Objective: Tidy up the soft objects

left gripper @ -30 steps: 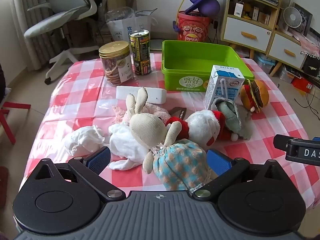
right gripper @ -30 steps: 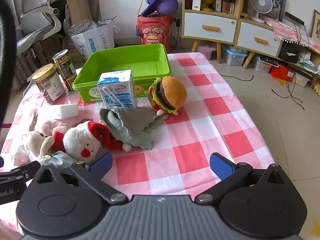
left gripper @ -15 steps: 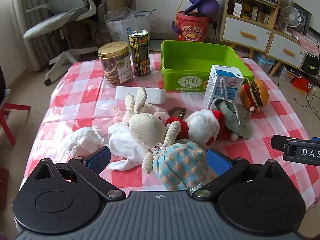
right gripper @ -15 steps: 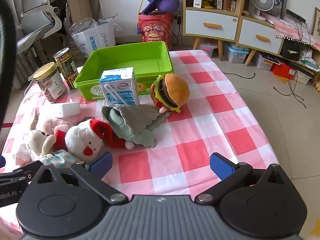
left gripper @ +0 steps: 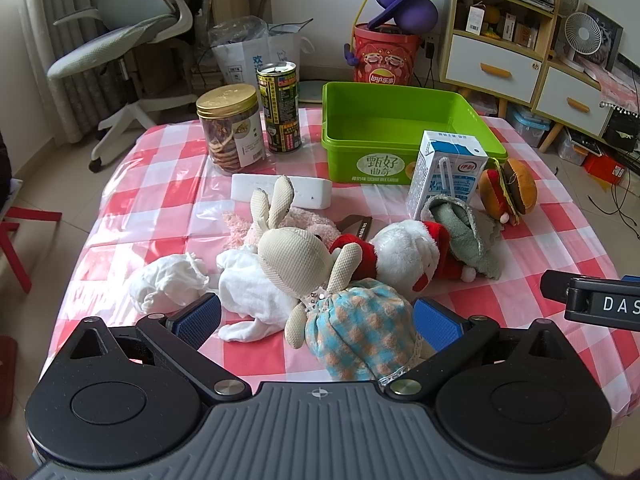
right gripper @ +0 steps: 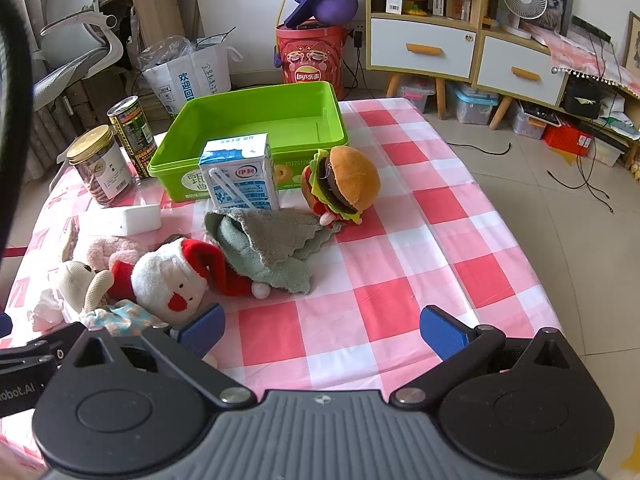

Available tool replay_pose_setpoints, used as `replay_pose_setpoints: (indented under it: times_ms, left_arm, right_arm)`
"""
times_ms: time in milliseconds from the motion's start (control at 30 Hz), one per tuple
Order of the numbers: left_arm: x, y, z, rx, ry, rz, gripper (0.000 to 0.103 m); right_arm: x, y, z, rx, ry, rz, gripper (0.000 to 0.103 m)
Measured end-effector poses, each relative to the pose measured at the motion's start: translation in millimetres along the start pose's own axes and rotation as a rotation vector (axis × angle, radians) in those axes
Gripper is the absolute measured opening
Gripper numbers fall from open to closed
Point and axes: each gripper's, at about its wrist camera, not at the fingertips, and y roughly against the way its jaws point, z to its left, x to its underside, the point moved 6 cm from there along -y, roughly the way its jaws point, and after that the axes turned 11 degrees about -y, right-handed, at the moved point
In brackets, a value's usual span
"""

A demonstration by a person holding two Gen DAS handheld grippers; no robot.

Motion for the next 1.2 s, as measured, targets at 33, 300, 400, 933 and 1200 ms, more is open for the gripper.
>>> replay_pose_setpoints:
  times_ms: [33, 300, 400, 933, 1200]
  left_arm:
    - [0.0, 0.0, -0.1, 0.0, 0.0, 0.0, 0.098]
    - [-0.3, 1.4, -0.7, -0.001, -0.001, 0.0, 0.098]
    - [-0.3, 1.4, -0.7, -0.001, -0.002, -0.001, 0.098]
    - [-0.2, 1.7, -0.6, -0.002, -0.002, -0.003, 0.098]
    - [0.0, 1.6, -0.7, -0.001, -0.003, -0.004, 0.098]
  right_arm:
    - [0.4, 0.1, 0.3, 0.0, 0.0, 0.0, 0.09]
    - [-0.5, 0.3, -0.9, -0.002, -0.006, 0.003, 0.09]
    - [-1.3, -0.9, -0.7, -0.003, -0.007, 0.005, 0.09]
    - [-2.2, -0.7, -1.3, -0.005, -0.017, 0.005, 0.09]
    - [-1.9, -0.8, -1.2, -0.006, -0.018, 0.005, 0.09]
